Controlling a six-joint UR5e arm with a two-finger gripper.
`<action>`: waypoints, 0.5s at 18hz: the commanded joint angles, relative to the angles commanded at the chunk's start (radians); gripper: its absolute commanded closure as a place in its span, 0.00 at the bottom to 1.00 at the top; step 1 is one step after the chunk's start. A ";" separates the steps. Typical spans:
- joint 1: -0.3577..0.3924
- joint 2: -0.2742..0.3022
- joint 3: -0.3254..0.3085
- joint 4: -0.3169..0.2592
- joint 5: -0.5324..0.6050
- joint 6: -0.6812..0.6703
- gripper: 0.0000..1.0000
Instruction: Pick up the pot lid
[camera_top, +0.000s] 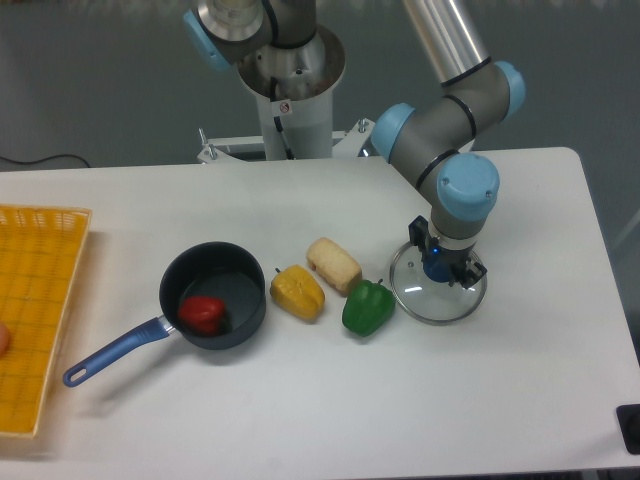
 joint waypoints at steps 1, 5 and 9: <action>0.000 0.002 0.009 -0.020 0.002 0.000 0.53; 0.000 0.018 0.044 -0.077 0.000 0.003 0.53; 0.002 0.054 0.101 -0.150 -0.009 0.003 0.53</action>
